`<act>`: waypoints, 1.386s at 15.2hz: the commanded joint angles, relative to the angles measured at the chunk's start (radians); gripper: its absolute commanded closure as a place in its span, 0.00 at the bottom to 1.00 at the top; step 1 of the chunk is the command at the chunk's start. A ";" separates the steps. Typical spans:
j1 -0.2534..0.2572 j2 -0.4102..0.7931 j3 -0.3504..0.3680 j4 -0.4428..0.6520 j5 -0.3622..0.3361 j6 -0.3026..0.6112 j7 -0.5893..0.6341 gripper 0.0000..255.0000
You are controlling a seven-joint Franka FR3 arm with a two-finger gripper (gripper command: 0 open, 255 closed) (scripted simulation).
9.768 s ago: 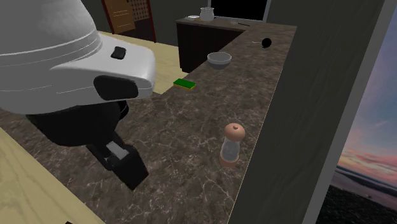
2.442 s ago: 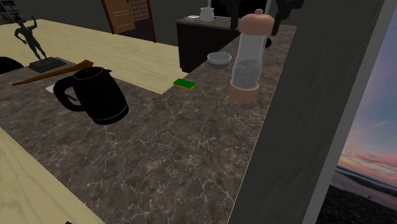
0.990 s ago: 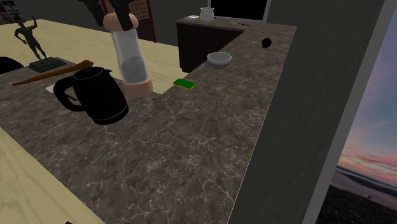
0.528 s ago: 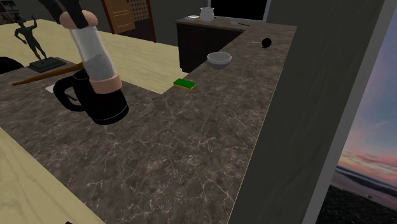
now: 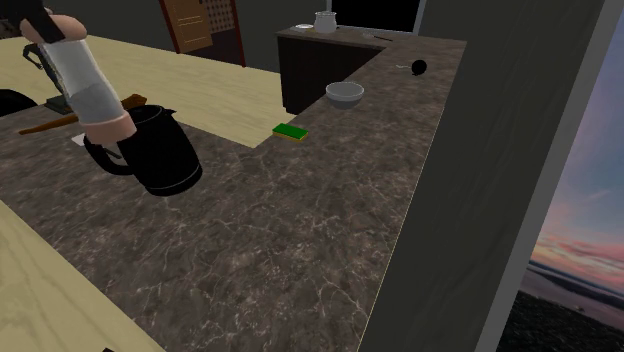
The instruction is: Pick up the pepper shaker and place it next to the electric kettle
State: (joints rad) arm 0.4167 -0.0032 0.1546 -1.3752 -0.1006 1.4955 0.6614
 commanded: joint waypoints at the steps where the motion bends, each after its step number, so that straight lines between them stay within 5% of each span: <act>1: 0.024 0.032 0.024 0.040 -0.011 -0.014 0.048 1.00; 10: 0.182 0.242 0.129 0.321 -0.102 -0.120 0.269 1.00; 21: 0.152 0.137 0.120 0.020 -0.065 0.081 0.277 1.00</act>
State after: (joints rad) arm 0.5702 0.1396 0.2758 -1.3349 -0.1674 1.5604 0.9384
